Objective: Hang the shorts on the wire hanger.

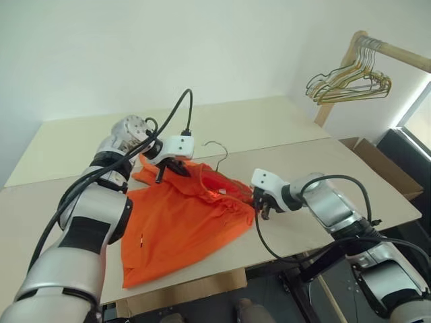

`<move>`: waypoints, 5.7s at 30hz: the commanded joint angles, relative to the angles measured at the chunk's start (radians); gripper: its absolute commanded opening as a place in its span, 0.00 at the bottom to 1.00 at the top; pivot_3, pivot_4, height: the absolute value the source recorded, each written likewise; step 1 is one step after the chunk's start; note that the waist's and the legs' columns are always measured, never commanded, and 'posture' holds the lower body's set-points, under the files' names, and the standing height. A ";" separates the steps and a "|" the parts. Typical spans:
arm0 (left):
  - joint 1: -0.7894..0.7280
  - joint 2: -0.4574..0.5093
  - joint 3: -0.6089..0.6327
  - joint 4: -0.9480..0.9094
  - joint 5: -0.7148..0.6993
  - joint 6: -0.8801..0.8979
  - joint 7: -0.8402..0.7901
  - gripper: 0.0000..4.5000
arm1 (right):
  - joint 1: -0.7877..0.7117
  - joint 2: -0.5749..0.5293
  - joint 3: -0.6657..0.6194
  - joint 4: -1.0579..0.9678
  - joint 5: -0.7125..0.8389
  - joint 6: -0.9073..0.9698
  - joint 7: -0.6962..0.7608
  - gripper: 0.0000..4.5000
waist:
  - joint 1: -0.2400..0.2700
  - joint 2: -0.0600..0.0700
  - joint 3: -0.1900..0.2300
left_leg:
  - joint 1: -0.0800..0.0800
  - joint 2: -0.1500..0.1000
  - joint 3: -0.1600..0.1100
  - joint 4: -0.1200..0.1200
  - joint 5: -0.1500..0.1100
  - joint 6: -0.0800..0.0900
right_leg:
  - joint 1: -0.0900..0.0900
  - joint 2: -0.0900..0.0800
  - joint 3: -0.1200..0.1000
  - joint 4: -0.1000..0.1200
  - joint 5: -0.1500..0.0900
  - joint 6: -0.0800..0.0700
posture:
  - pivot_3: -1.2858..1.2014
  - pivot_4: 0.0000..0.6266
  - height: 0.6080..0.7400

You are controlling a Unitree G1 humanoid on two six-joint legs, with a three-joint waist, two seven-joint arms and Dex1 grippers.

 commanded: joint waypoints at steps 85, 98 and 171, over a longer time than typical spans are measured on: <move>-0.094 0.240 0.142 -0.032 -0.093 -0.210 -0.087 0.00 | 0.011 0.088 -0.461 0.313 0.402 0.057 -0.109 0.01 | -0.019 0.000 0.000 | -0.003 -0.001 -0.010 0.006 -0.001 0.001 | 0.000 -0.002 -0.002 0.005 0.000 0.001 | 0.49 0.00 1.00; -0.063 0.232 0.057 -0.017 0.021 -0.232 0.098 0.00 | -0.010 -0.048 -0.293 0.075 0.225 -0.187 -0.046 0.01 | 0.001 0.000 0.000 | -0.003 -0.001 -0.009 0.006 -0.001 0.001 | -0.001 -0.002 -0.002 0.005 0.000 0.001 | 0.49 0.00 1.00; 0.126 0.078 0.215 -0.192 -0.266 -0.186 0.077 0.00 | -0.329 0.003 -0.092 0.233 -0.211 -0.720 0.116 0.47 | 0.007 0.000 0.000 | -0.003 -0.001 -0.003 0.007 -0.001 0.001 | -0.001 -0.002 -0.002 0.005 0.000 0.000 | 0.49 0.00 1.00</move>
